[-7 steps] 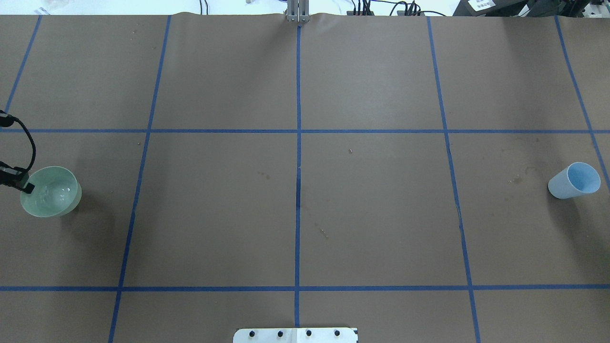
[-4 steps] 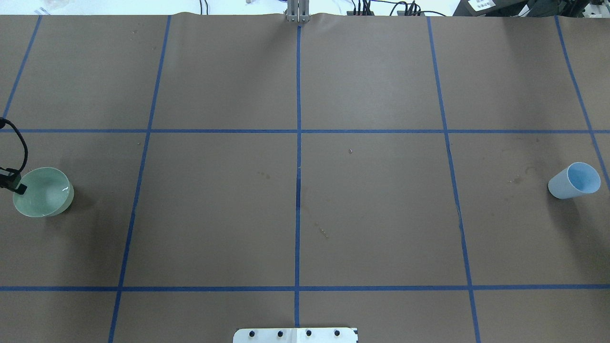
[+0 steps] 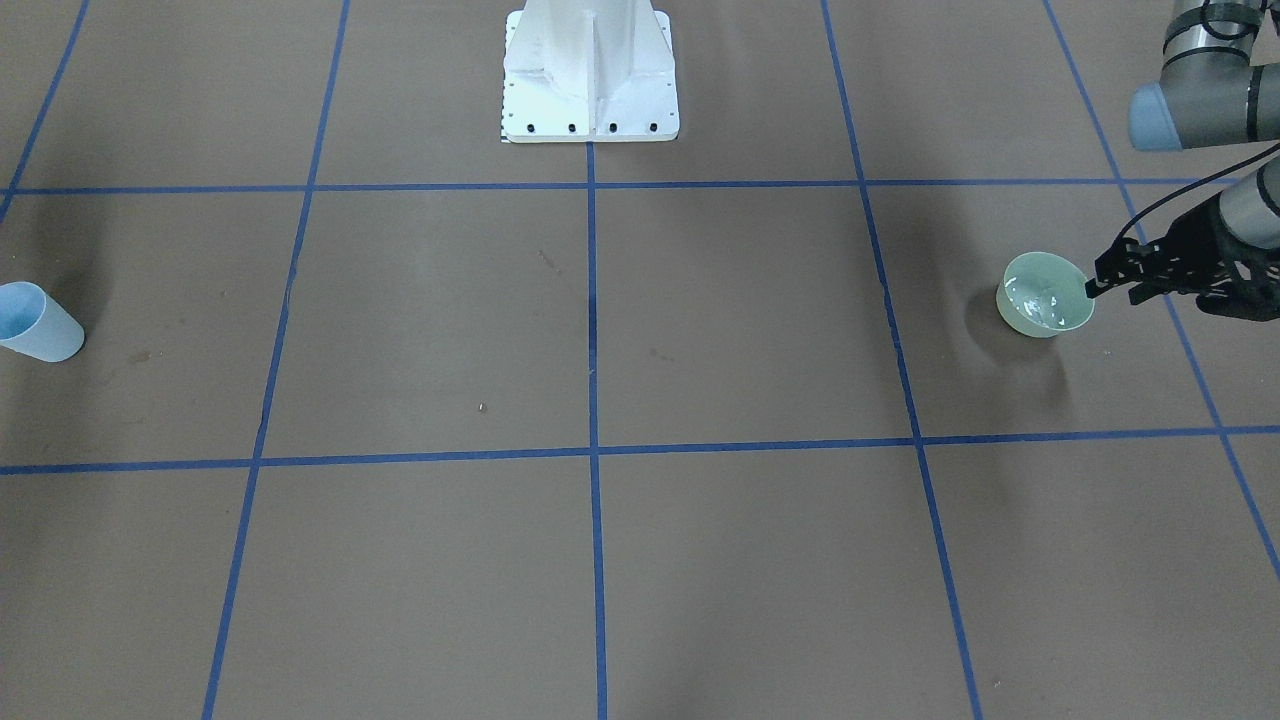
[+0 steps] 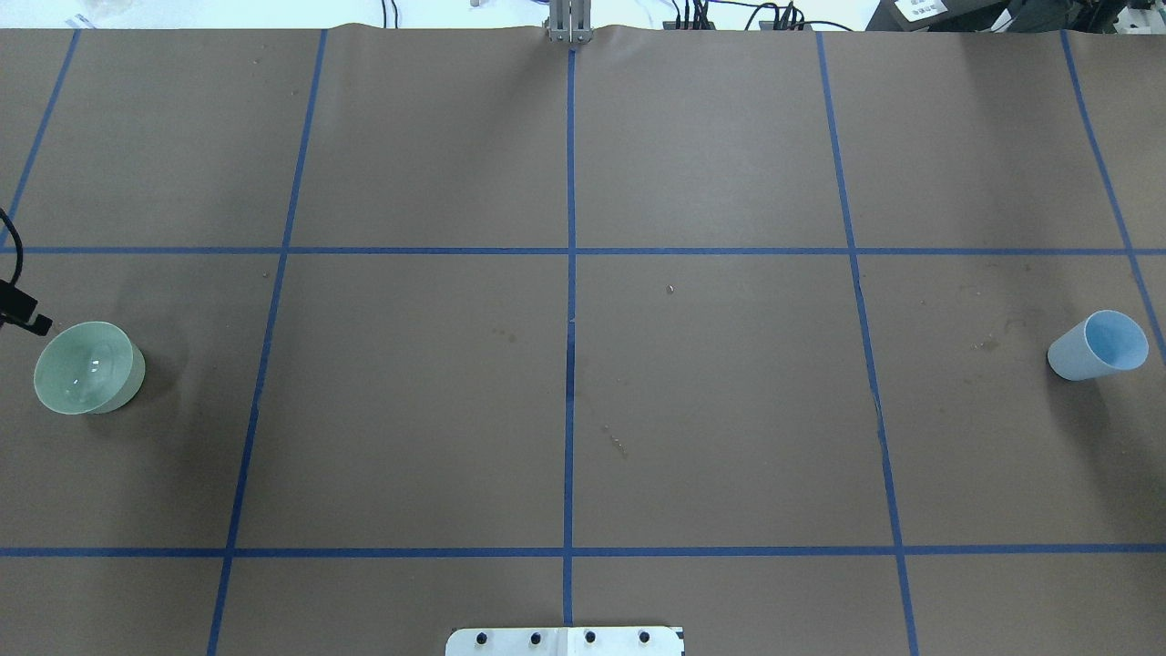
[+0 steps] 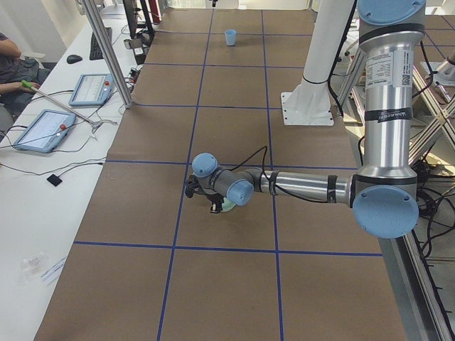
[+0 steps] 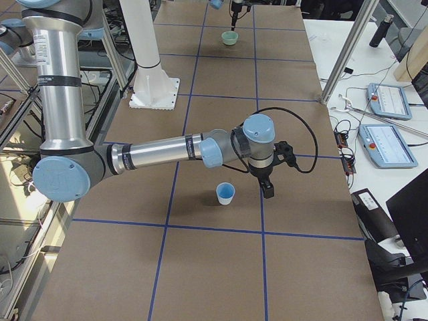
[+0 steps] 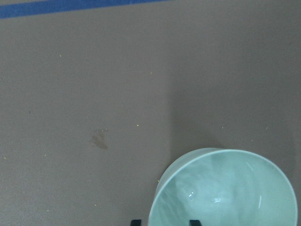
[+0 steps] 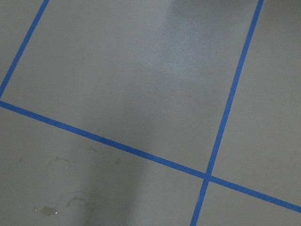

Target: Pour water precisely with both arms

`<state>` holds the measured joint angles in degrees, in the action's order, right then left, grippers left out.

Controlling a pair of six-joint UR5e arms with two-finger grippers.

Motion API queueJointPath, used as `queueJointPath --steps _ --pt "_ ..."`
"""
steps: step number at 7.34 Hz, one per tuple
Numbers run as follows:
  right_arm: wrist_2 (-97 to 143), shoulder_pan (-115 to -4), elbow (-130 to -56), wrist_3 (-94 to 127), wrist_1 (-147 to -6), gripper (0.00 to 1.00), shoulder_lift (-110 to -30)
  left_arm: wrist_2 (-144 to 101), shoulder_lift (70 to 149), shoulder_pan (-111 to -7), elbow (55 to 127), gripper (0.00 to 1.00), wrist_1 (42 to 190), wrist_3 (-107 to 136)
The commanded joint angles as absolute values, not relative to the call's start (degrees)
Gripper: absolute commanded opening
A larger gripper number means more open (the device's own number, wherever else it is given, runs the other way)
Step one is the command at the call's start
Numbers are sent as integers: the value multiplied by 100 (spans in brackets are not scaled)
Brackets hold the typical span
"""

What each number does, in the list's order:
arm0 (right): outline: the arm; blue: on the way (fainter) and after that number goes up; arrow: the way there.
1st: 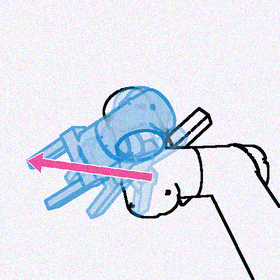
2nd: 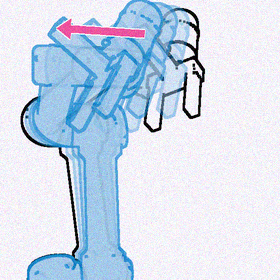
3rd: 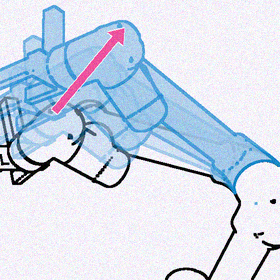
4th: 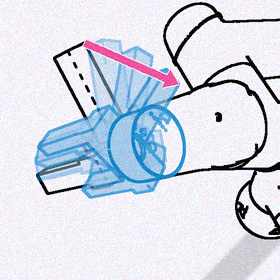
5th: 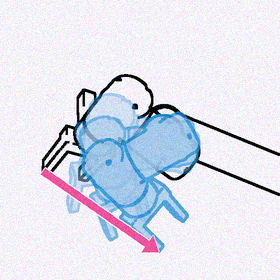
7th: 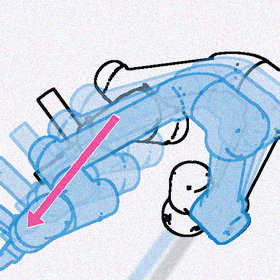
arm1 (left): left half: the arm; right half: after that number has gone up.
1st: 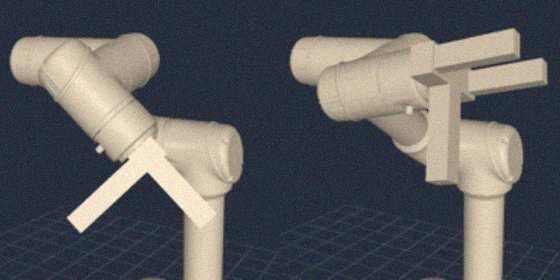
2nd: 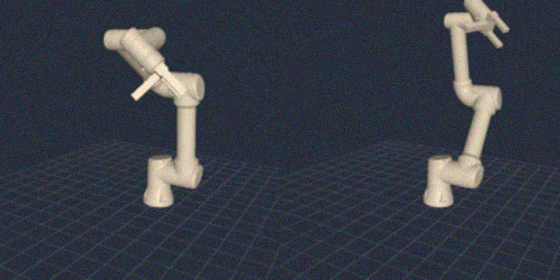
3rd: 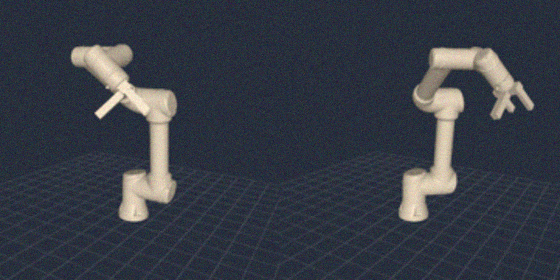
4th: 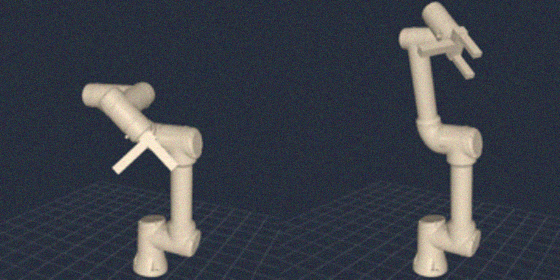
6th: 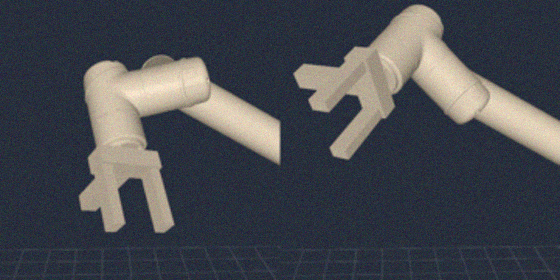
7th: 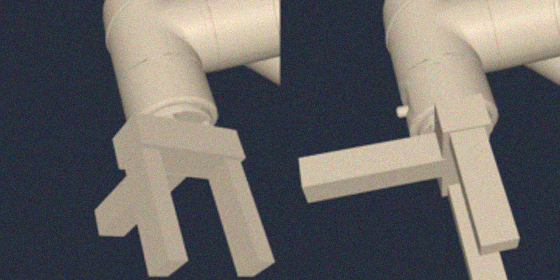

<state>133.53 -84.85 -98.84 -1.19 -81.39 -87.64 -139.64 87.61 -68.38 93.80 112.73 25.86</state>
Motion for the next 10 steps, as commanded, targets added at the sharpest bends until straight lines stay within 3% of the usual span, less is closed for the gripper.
queueJointPath --steps 1,3,6,10 --pt "13736 -8490 -9809 -105 -8147 99 -8832 -14019 8798 -7302 9597 100 11241 1965" --pt "13729 -8490 -9852 -36 -8505 99 -8667 -13766 8833 -7854 9598 100 10613 894" --pt "13676 -8490 -9791 8 -9009 99 -8446 -13430 9736 -8752 9554 100 8276 -569" --pt "13229 -8490 -9685 518 -8930 99 -8534 -13465 9669 -9315 9362 100 8103 -598"
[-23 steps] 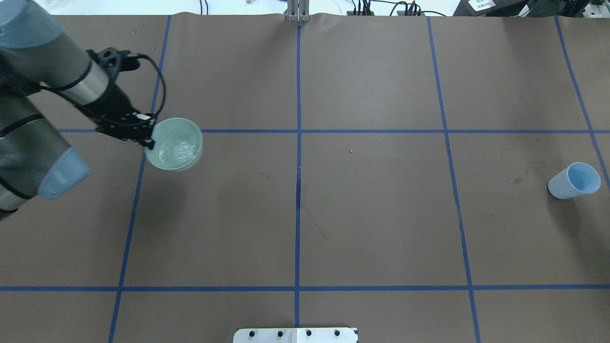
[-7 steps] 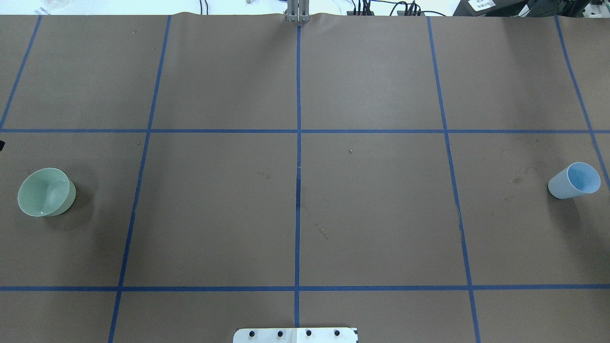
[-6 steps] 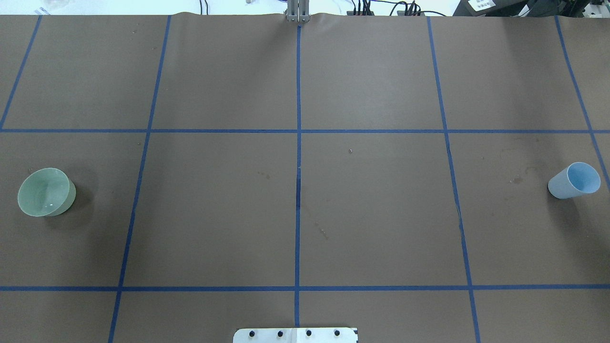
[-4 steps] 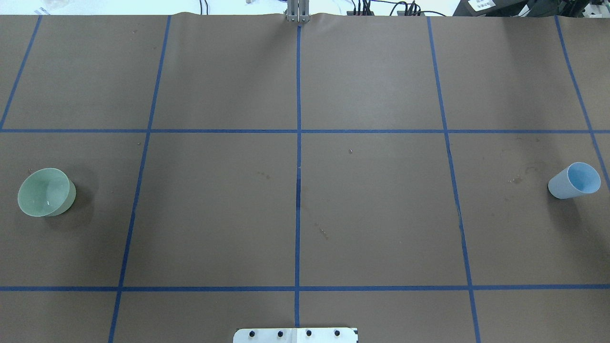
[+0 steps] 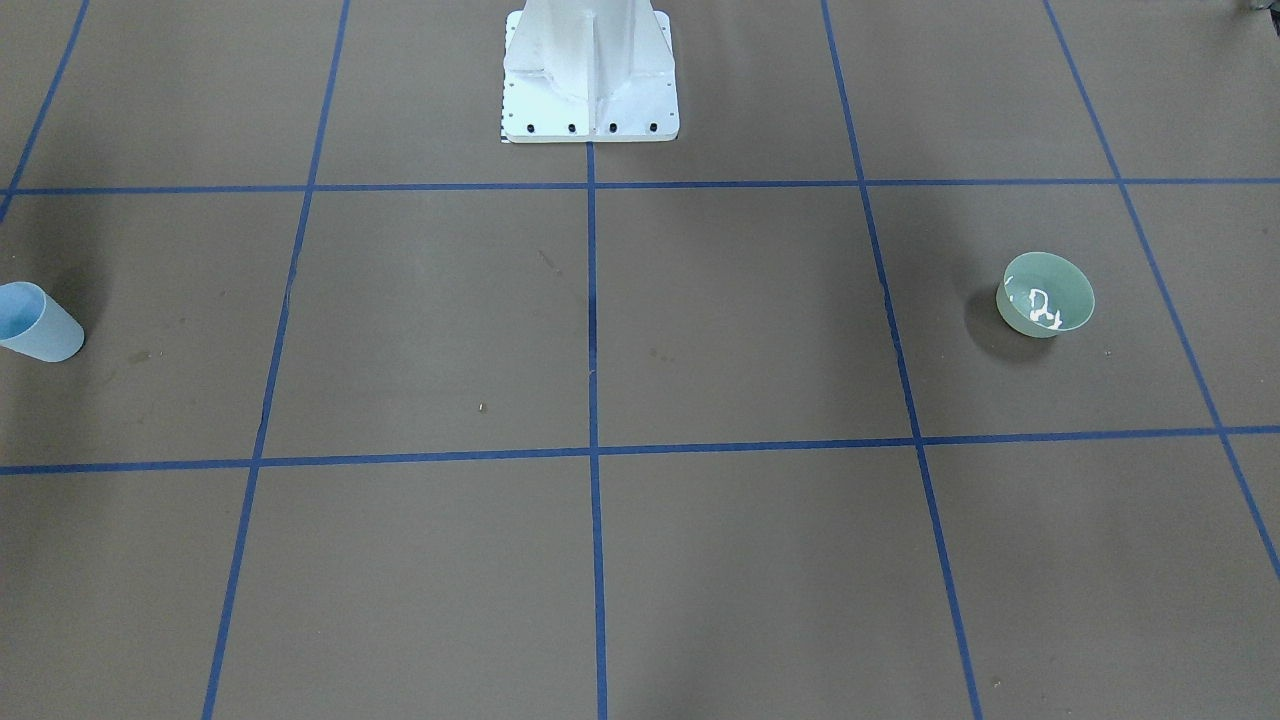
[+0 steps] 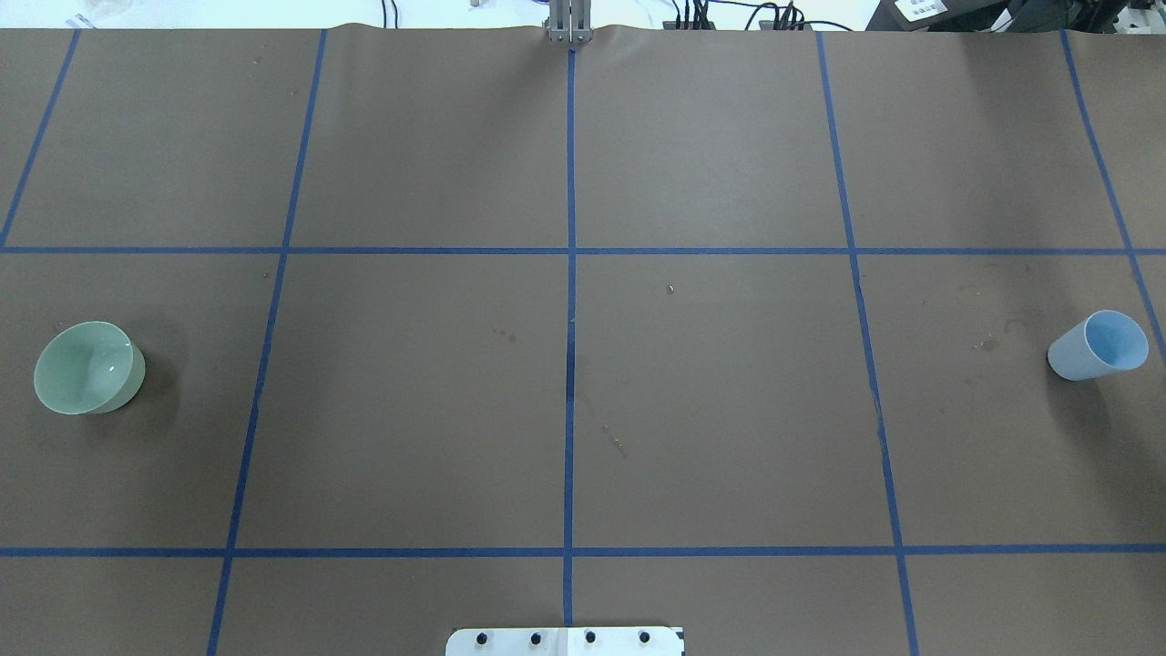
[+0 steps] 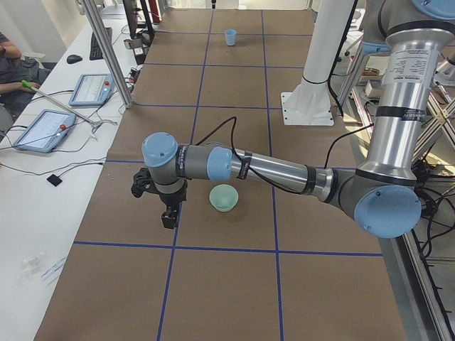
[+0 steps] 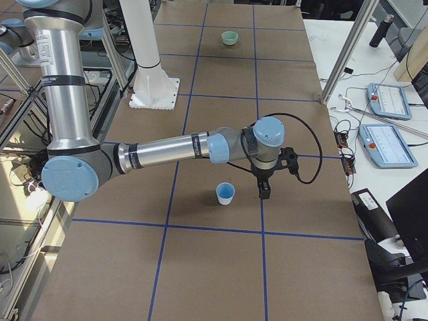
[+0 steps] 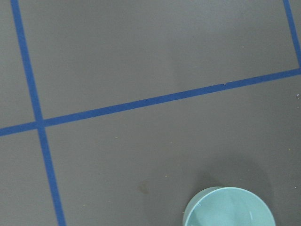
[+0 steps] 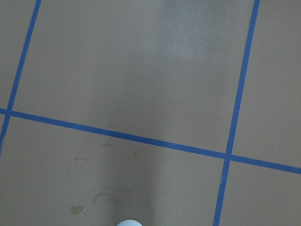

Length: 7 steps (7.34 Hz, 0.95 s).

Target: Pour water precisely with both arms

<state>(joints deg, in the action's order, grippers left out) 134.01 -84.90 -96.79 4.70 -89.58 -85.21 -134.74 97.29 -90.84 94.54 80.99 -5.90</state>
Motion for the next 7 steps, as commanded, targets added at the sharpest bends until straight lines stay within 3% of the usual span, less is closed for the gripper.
queueJointPath --steps 1,7 --pt "13228 -8490 -9599 519 -8947 99 -8534 -13474 9659 -9342 9630 100 8060 -537" --pt "13263 -8490 -9598 519 -8939 99 -8578 -13247 9967 -9009 9089 100 8112 -615"
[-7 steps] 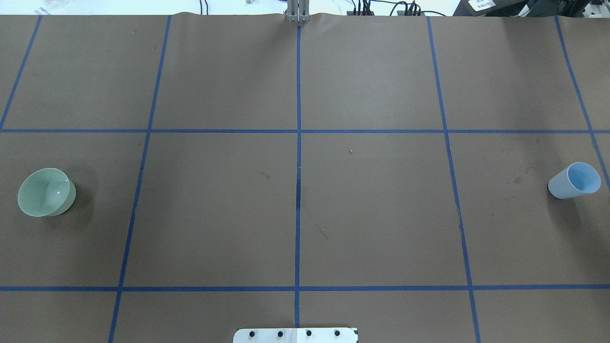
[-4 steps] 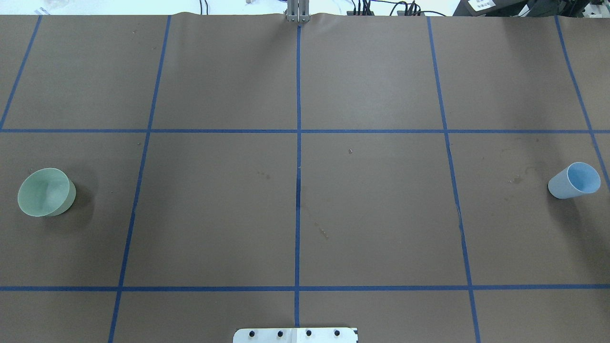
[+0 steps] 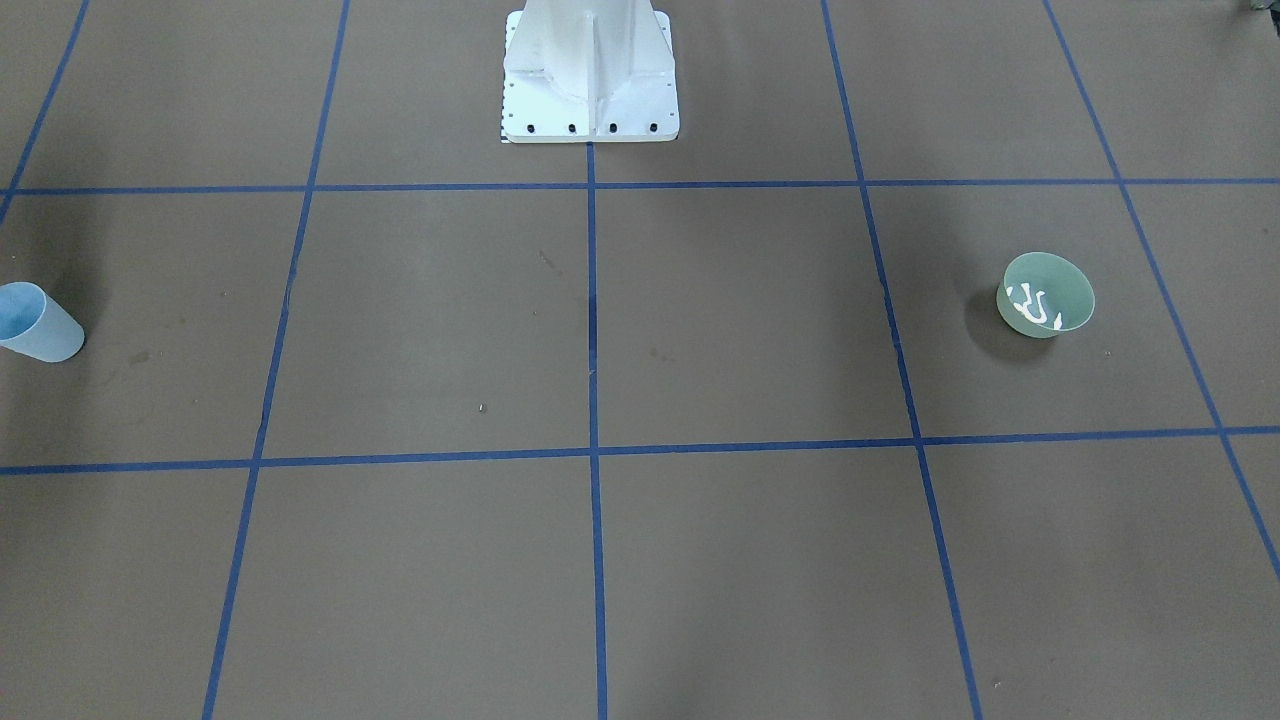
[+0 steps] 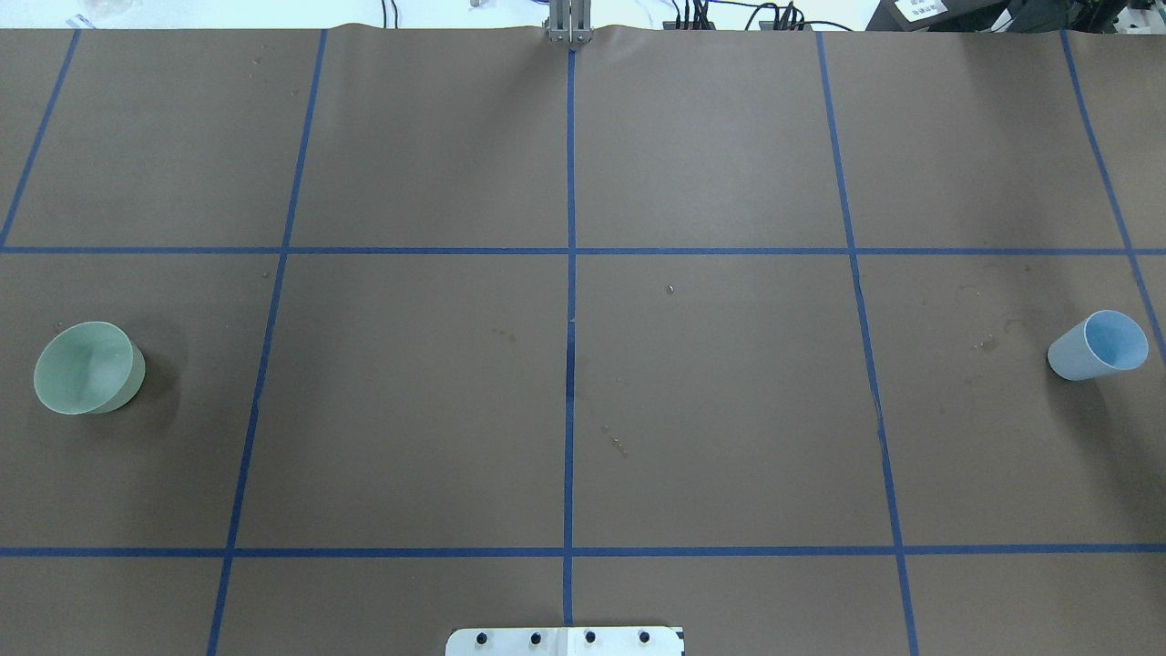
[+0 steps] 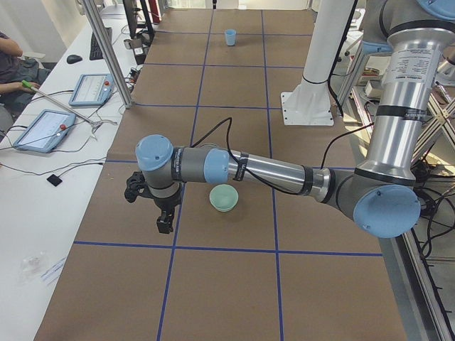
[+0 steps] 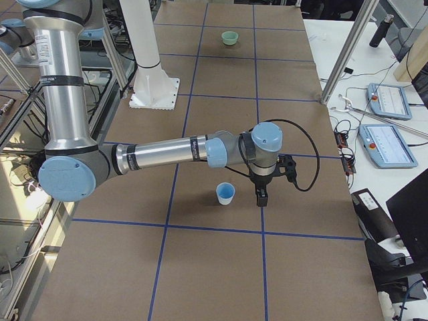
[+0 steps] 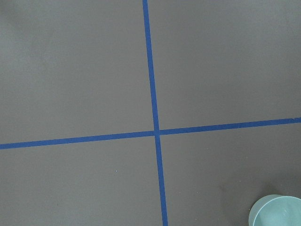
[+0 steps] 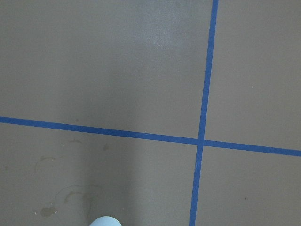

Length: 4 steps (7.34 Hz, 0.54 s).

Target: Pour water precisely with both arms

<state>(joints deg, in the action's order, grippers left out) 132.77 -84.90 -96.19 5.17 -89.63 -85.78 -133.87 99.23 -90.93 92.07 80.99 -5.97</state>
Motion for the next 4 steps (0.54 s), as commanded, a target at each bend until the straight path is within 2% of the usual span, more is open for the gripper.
queueJointPath --steps 1,3,4 --pt "13254 -8490 -9589 519 -8938 99 -8569 -13236 9923 -9009 9079 100 8086 -598" --pt "13228 -8490 -9615 518 -8930 99 -8561 -13271 9914 -9009 8694 100 8147 -606" --pt "13254 -8490 -9641 519 -8930 99 -8587 -13358 9888 -9017 8771 100 8104 -580"
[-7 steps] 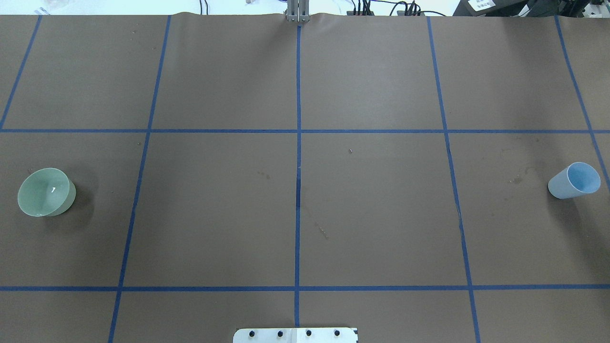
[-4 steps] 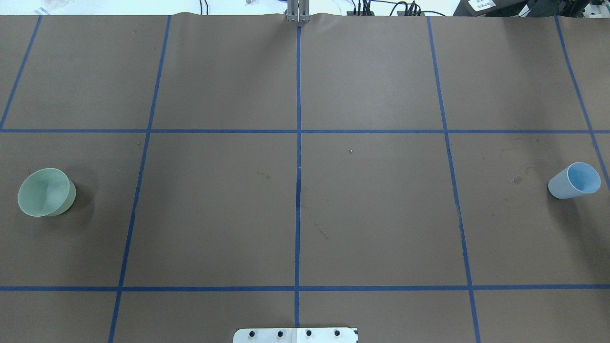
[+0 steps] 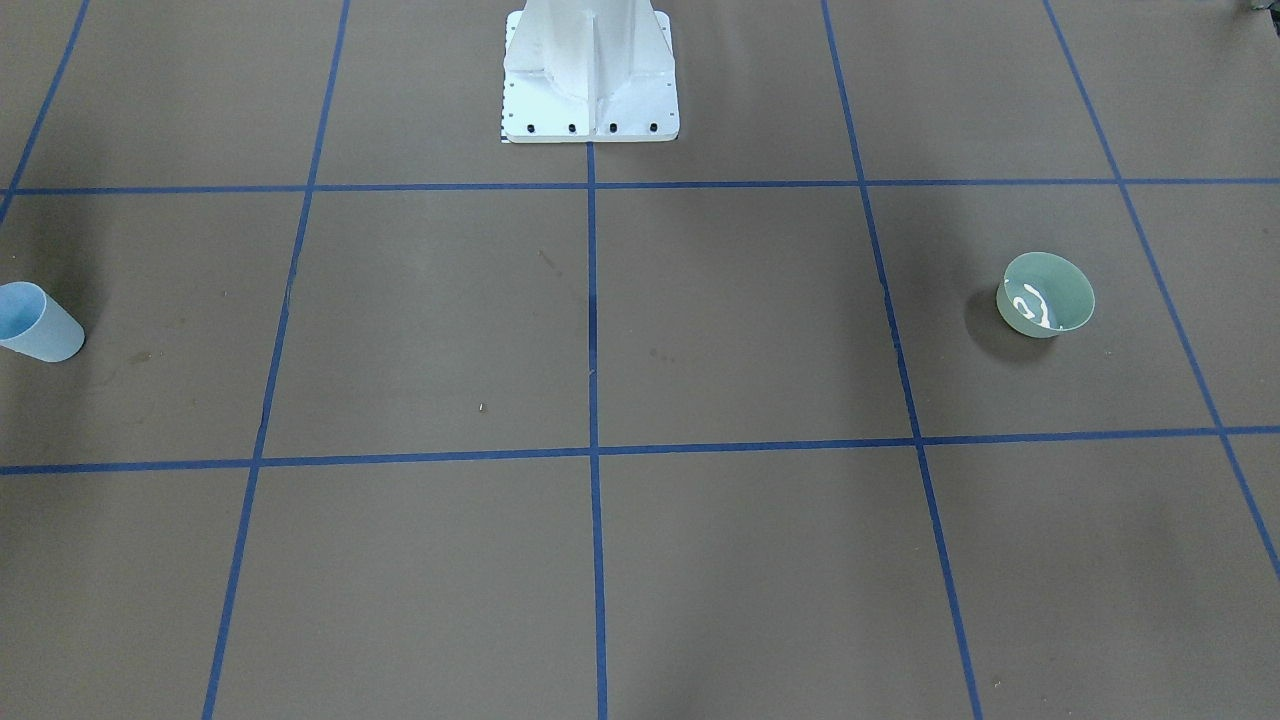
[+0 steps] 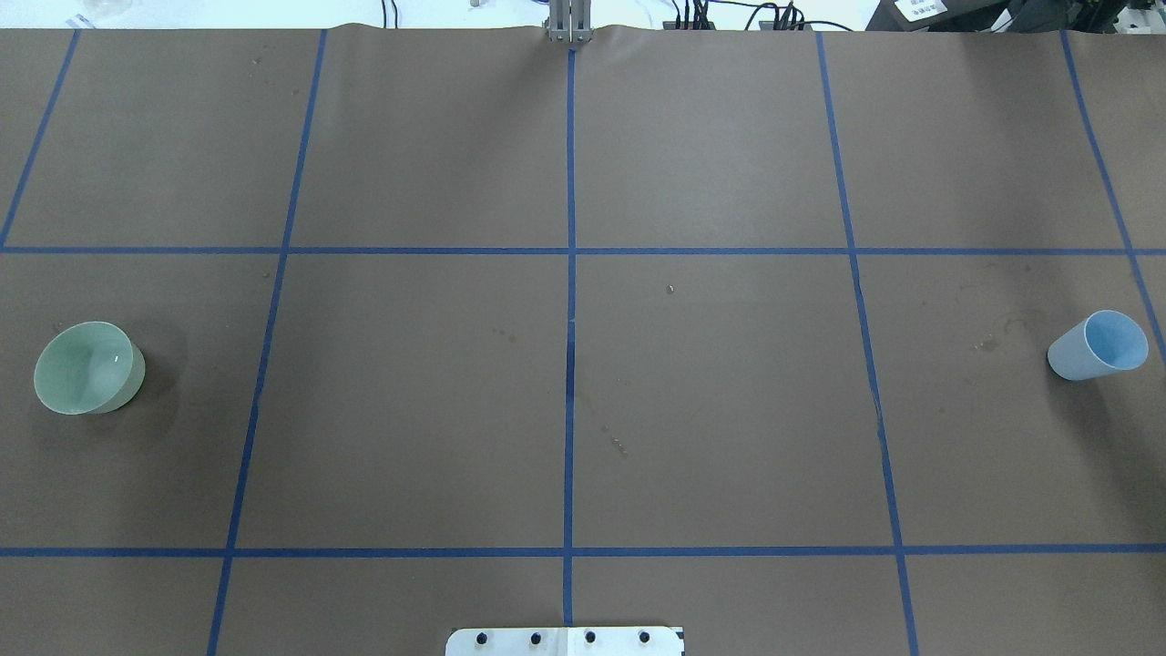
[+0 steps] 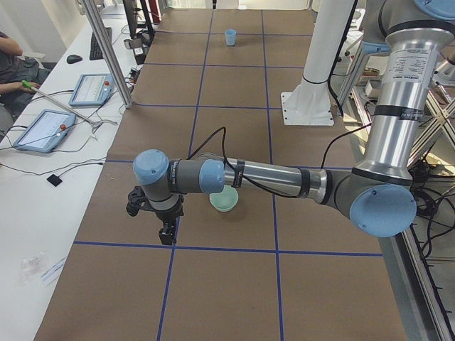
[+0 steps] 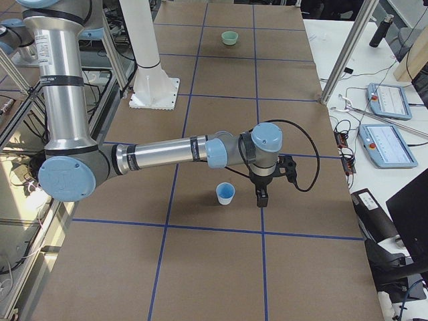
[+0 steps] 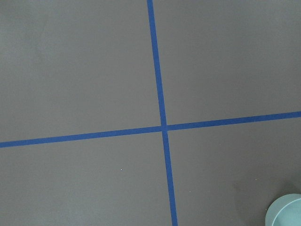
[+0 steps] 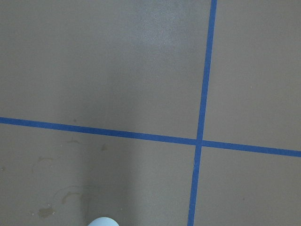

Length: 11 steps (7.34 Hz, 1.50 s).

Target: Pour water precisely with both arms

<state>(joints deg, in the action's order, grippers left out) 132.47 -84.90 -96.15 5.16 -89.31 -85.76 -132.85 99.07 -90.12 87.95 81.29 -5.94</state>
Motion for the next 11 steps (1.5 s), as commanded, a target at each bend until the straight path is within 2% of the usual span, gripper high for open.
queueJointPath --steps 1,7,11 --pt "13411 -8490 -9685 484 -8930 99 -8770 -13359 9888 -9009 8754 100 8077 -554" --pt "13229 -8490 -10002 449 -8921 99 -8974 -13518 9888 -9009 8904 100 8121 -554" --pt "13351 -8438 -10072 439 -8947 99 -9008 -13500 9450 -9009 8991 100 8357 -580"
